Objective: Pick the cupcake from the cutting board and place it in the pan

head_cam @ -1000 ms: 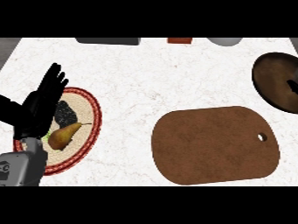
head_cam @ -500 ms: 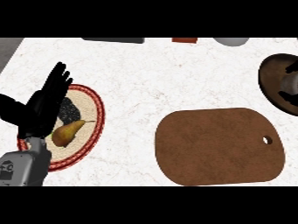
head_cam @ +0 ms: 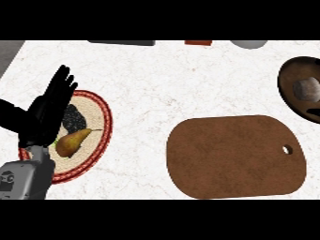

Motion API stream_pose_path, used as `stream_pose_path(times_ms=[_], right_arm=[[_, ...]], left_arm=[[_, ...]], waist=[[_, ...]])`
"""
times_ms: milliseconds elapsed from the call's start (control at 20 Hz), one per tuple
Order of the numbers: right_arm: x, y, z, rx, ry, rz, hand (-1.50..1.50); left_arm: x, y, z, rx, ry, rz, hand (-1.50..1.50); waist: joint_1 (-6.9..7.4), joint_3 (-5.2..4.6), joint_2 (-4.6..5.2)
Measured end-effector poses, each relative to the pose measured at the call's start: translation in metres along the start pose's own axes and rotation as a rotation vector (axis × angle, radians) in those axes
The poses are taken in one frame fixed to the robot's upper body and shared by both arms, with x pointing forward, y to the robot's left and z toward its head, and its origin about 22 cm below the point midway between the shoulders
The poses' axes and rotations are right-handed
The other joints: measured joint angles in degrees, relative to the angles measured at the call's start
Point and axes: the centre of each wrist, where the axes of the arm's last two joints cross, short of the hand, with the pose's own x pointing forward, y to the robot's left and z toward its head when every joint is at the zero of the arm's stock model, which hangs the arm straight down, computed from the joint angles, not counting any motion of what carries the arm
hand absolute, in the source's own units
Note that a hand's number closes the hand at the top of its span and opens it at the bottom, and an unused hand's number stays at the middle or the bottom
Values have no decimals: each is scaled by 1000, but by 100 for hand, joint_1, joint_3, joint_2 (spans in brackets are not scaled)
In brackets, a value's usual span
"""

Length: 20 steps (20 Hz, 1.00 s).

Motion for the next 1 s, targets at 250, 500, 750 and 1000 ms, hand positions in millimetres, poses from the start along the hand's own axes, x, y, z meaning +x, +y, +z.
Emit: stream_pose_path(times_ms=[250,500,750,1000], right_arm=[[-8,-22,10,-77,-10,-227,-150],[-25,-53,36,-121,10,-420,-150],[-40,-77,63,-145,50,-514,-150],[-48,-93,84,-137,83,-531,-150]], left_arm=[[-1,1,1,11,2,2,0],[-4,4,4,16,4,3,0],[-4,8,4,27,8,8,0],[-3,10,8,33,9,7,0]], waist=[[-64,0,-20],[-116,7,-13],[-197,22,-22],[-225,37,-47]])
